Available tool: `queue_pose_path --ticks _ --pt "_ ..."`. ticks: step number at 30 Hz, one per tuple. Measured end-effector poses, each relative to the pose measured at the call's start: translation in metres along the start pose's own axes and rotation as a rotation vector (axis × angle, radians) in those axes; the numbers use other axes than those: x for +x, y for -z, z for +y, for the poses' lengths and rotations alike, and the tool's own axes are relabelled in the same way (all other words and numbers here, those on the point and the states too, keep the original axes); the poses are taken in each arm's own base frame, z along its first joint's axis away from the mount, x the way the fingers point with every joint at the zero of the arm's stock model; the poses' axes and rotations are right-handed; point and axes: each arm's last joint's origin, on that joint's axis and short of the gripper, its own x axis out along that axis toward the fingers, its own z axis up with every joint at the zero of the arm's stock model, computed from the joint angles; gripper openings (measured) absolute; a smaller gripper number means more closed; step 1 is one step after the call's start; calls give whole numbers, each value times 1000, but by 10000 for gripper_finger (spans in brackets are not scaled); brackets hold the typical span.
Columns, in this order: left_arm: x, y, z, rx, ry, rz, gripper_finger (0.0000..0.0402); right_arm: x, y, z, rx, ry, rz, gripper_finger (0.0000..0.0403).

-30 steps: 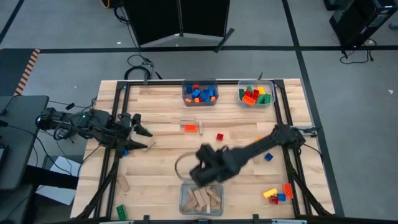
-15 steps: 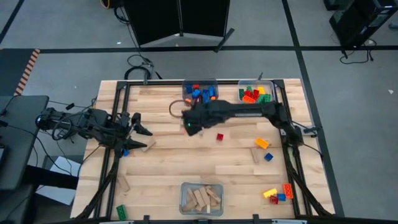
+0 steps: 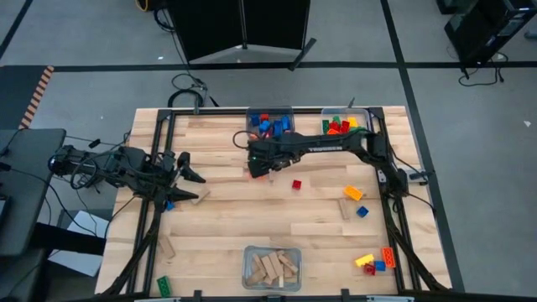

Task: Sort blocks by size
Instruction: Put the brown block into the gray bin

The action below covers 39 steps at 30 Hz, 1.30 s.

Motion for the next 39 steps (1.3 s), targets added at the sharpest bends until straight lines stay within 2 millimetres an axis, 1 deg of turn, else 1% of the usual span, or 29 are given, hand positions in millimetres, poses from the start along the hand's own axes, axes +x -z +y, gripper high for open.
queue_pose_path --ticks 4,10,12,16,19,22,24,26,27,29,31,33,35,37,39 --pt "0 0 0 1 0 0 266 17 4 -2 29 -34 -4 221" --pt "0 0 0 1 0 0 266 40 12 -12 55 -26 -1 216" --pt "0 0 0 1 0 0 266 46 14 -15 59 -15 4 215" --pt "0 0 0 1 -1 0 266 59 17 -21 81 -48 15 215" --pt "0 0 0 1 -1 0 266 64 20 -24 81 -70 25 206" --pt "0 0 0 1 -1 0 266 66 22 -26 73 -62 22 175" --pt "0 0 0 1 -1 0 266 66 22 -27 45 -56 22 139" --pt "0 0 0 1 -1 -1 266 67 22 -27 20 -46 24 93" --pt "0 0 0 1 -1 -1 266 65 22 -27 6 -45 24 73" --pt "0 0 0 1 -1 -1 266 62 22 -26 -23 -40 23 72" --pt "0 0 0 0 0 -2 266 53 26 -25 -45 -24 25 72" --pt "0 0 0 1 1 -4 266 36 31 -22 -60 -11 4 72" --pt "0 -1 0 1 3 -11 266 12 40 -17 -69 -21 -19 72" --pt "0 -1 0 1 4 -12 266 -9 53 -14 -73 -19 -33 72" --pt "0 -1 0 2 5 -15 266 -29 70 -8 -74 -59 -55 72"
